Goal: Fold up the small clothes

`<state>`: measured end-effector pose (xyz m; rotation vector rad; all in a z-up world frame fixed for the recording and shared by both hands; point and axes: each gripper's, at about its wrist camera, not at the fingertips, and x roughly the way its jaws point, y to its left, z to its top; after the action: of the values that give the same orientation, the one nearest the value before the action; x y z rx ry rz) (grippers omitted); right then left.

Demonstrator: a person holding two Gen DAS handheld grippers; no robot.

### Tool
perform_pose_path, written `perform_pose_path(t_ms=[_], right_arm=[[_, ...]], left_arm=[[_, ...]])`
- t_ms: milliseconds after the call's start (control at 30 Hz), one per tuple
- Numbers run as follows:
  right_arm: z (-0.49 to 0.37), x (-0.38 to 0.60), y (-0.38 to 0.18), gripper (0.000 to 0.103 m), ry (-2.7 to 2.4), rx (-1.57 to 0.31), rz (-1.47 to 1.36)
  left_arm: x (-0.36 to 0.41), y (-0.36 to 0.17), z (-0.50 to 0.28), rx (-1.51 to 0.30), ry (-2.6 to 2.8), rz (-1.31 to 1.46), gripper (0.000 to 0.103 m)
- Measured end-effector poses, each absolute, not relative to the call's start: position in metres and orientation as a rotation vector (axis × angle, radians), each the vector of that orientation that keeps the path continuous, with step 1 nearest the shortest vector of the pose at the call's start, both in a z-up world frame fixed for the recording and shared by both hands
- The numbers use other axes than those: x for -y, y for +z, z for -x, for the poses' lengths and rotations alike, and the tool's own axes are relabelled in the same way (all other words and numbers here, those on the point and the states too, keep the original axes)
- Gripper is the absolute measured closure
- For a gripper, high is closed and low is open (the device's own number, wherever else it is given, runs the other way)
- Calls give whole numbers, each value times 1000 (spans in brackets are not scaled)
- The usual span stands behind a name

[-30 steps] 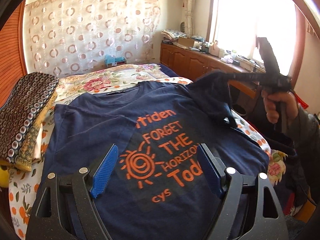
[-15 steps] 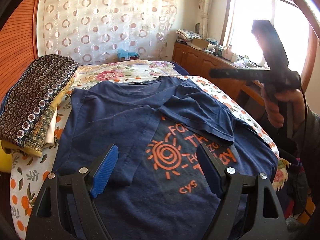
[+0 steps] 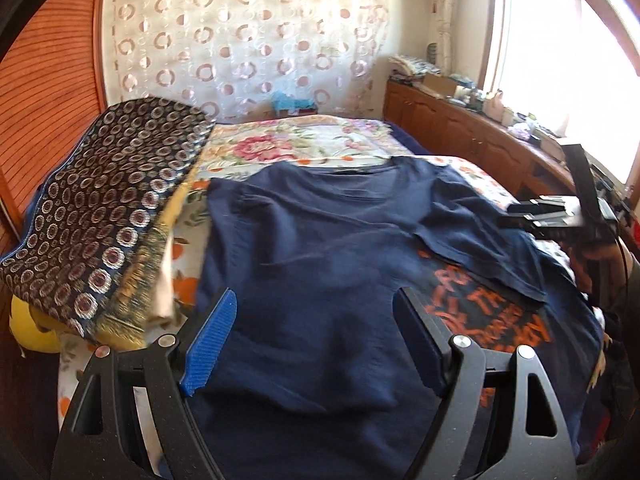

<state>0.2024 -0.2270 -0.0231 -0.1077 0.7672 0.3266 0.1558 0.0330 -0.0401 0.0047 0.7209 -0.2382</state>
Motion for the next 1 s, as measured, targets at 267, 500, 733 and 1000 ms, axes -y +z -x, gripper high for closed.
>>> perform_pose_path(t_ms=[267,500,733,1000], right_arm=[[-208,217,-30,38,326,-768,122],[-209,208,-32,23,341,-775,144],[-211,225,-37,23,351,-771,125],[-248,251,-15,23,327,-734,65]], left_arm=[[-53,-46,-197,-763,-220,6,22],[-54,-45,-235,-796,-235,-10,23],[-55,-46,-269,-834,-233,-63,33],[-59,-54,-297,-887,-203,-98,42]])
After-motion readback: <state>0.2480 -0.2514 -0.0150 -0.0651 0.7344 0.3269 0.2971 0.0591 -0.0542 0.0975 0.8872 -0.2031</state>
